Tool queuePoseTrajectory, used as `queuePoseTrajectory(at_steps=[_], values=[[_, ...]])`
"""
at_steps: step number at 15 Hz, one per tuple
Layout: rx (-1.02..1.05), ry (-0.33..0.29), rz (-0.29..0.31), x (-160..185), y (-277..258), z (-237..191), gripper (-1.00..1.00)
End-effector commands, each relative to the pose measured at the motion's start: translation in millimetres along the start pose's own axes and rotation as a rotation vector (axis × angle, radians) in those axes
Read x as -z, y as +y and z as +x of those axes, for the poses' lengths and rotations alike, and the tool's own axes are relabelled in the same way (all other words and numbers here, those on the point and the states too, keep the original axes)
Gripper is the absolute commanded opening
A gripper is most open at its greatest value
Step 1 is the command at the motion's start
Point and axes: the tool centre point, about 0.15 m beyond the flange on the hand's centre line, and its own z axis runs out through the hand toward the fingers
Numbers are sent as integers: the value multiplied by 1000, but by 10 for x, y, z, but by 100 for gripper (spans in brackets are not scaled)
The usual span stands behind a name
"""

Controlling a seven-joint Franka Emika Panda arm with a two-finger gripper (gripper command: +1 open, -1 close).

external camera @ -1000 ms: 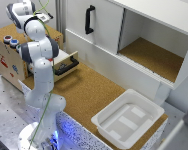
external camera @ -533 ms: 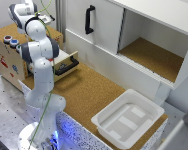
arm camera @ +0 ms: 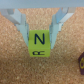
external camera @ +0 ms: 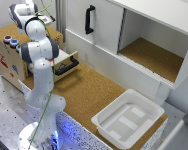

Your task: Grasp the yellow block

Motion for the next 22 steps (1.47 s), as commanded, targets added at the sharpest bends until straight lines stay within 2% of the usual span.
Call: queuePoseTrajectory(at_steps=[1,2,3,6,10,14,18,22], values=[[-79,144,-182,617,-115,-485,-100],[-102,154,-194,700,-104,-558,-100],[-131,125,-190,742,-91,-661,-100],[-215,104,-212,795,-118,-1089,-100],[-297,62,-212,788,-266,-1744,-100],[-428,55,-197,667,-400,-2663,-100],[-577,37,-167,402,-424,-3610,-100],[-771,14,-139,143,-131,-4343,-100]])
